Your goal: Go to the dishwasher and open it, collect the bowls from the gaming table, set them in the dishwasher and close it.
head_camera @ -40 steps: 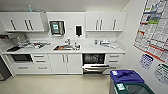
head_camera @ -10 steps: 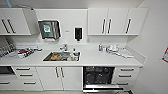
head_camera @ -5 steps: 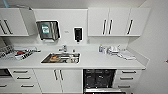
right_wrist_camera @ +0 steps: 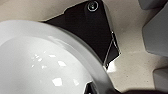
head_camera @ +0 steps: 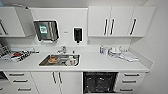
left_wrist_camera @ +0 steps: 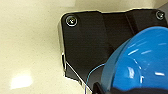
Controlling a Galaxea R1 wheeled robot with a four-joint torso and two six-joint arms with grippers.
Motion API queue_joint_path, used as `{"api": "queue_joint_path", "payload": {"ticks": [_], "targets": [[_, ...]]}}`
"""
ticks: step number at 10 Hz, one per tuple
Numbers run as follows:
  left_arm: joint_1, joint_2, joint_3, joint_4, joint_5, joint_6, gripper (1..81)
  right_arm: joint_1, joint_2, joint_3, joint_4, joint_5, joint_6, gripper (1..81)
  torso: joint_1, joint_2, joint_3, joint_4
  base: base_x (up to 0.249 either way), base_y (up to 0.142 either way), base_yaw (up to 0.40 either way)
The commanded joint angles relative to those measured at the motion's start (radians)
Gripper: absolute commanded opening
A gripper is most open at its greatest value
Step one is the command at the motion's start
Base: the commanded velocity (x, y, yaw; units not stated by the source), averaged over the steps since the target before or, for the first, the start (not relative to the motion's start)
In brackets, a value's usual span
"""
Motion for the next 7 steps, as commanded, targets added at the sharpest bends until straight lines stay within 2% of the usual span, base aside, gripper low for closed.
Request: {"api": "queue_joint_path", "payload": {"ticks": [1, 4, 7], "targets": [[-0.045, -0.013, -0.004, 0.011, 0.042, 0.004, 1.0, 0.035, -0.021, 0.005, -0.006, -0.058, -0.004, 1.0, 0.001, 0.000, 0.000, 0.000, 0.145, 0.000, 0.000], [-0.045, -0.013, -0.004, 0.011, 0.042, 0.004, 1.0, 0.035, -0.023, 0.005, -0.008, -0.058, -0.004, 1.0, 0.001, 0.000, 0.000, 0.000, 0.138, 0.000, 0.000], [-0.044, -0.013, -0.002, 0.009, 0.041, 0.004, 1.0, 0.038, -0.029, 0.016, -0.019, -0.110, -0.007, 1.0, 0.001, 0.000, 0.000, 0.000, 0.062, 0.000, 0.000]]}}
